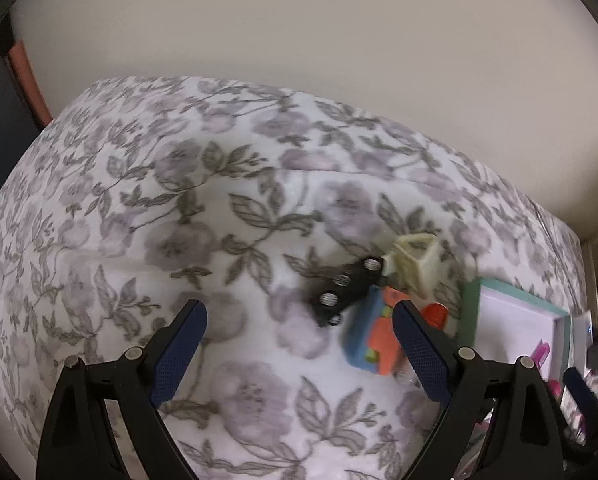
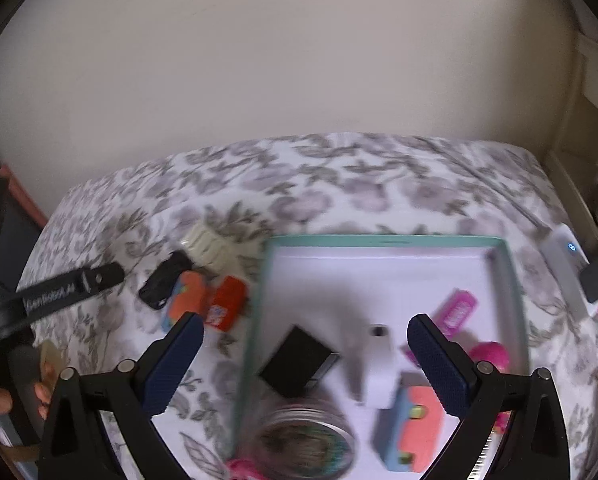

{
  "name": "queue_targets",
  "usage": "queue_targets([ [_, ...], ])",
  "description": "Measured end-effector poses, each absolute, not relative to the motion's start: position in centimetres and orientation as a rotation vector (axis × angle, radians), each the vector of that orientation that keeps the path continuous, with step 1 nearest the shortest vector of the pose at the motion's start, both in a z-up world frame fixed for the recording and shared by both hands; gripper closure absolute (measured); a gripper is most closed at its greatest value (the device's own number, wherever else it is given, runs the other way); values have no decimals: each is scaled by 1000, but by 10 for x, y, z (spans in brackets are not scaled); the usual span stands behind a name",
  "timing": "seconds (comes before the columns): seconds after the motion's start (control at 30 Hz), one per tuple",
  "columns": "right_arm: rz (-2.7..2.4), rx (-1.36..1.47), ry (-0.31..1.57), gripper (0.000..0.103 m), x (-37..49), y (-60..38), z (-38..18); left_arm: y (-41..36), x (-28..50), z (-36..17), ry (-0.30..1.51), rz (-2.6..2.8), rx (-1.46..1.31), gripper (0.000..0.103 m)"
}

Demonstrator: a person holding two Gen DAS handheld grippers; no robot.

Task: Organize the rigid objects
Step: 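Move the left gripper toward the black toy car while the right gripper approaches the red glue bottle, then grasp the black toy car with the left gripper while the right gripper grasps the red glue bottle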

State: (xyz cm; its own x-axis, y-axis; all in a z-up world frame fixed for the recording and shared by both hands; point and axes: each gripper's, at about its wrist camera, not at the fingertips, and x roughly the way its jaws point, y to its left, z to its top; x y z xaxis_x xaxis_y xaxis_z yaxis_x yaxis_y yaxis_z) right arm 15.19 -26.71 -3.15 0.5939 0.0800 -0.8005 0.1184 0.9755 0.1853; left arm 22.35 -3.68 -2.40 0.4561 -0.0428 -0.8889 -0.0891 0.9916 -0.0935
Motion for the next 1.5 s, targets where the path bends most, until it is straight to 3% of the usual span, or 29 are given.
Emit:
queue_targets([
  [0.47,73,268,927,3,173,-215,-39,4,236,-42,1138,42,-232,9],
  [0.67,77,224,956,20,186,-200,-46,-4,241,-51,1132,-2,-218,9],
  [0.83,79,202,991,49,197,-193,-55,-10,247,-55,1107,-37,-196,9],
  [1.07,59,214,1042,59,211,-190,-69,-29,257,-67,1080,-90,-130,11],
  [1.17,41,230,1064,62,216,-191,-74,-36,261,-74,1084,-97,-103,23],
  [1.33,-1,239,1090,64,220,-194,-82,-48,263,-82,1081,-125,-79,28],
  [1.5,-12,246,1120,71,221,-193,-92,-59,264,-84,1073,-165,-68,50],
])
